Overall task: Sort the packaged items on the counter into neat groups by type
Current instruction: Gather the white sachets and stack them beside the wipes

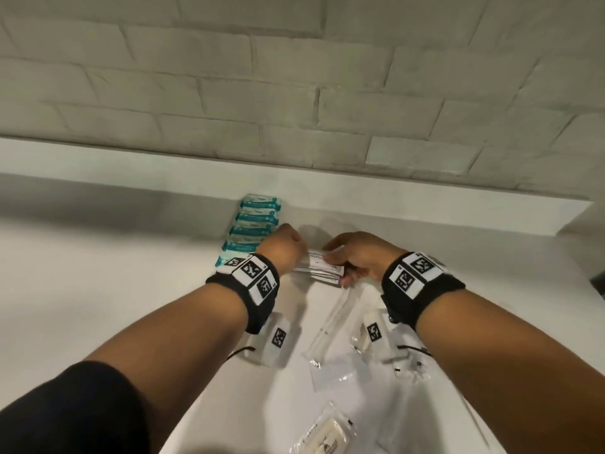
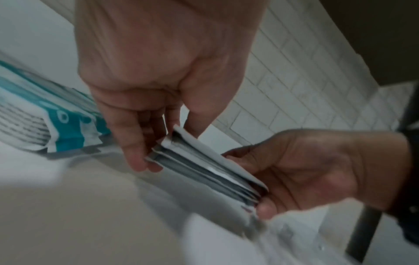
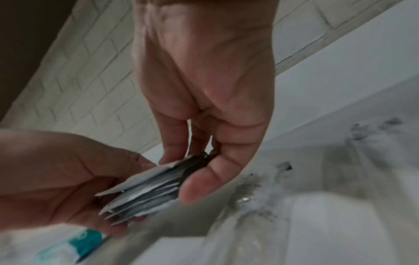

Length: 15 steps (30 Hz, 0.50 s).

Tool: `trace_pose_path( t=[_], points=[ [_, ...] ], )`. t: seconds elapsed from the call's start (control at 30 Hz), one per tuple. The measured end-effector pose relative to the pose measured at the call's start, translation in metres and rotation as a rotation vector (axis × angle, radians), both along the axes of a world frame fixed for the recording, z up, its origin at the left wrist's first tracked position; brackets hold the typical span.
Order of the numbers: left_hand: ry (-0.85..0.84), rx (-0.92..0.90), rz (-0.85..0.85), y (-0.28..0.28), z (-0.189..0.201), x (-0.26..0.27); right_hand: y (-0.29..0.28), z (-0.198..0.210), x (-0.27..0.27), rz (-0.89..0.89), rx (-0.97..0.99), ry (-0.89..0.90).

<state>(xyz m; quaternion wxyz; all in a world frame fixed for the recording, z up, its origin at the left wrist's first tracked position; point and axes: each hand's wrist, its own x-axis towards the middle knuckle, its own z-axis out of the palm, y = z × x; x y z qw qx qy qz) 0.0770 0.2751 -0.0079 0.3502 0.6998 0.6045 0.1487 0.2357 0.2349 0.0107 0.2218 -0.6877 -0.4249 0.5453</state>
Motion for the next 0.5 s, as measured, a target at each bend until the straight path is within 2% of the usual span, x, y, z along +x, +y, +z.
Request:
trace_pose_path(
  t=[0.1, 0.2, 0.27, 0.37, 0.5],
  points=[
    [0.187, 0.066, -0.135, 0.006, 0.000, 0.005, 0.009, -0.003, -0.002, 0.079, 0.033, -0.231],
    [0.333, 0.096, -0.354, 0.002, 0.007, 0.003, 0.008, -0.003, 0.000, 0.166, 0.079, -0.409],
    [0.461, 0.147, -0.449, -0.001, 0.011, 0.001, 0.004, 0.001, 0.001, 0.298, 0.114, -0.582],
    [0.537, 0.198, -0.482, -0.003, 0.010, 0.003, 0.000, -0.001, 0.000, 0.510, 0.121, -0.859],
    [0.523, 0.245, -0.466, 0.004, 0.005, 0.009, 0.004, -0.013, -0.001, 0.554, 0.217, -0.961]
  ],
)
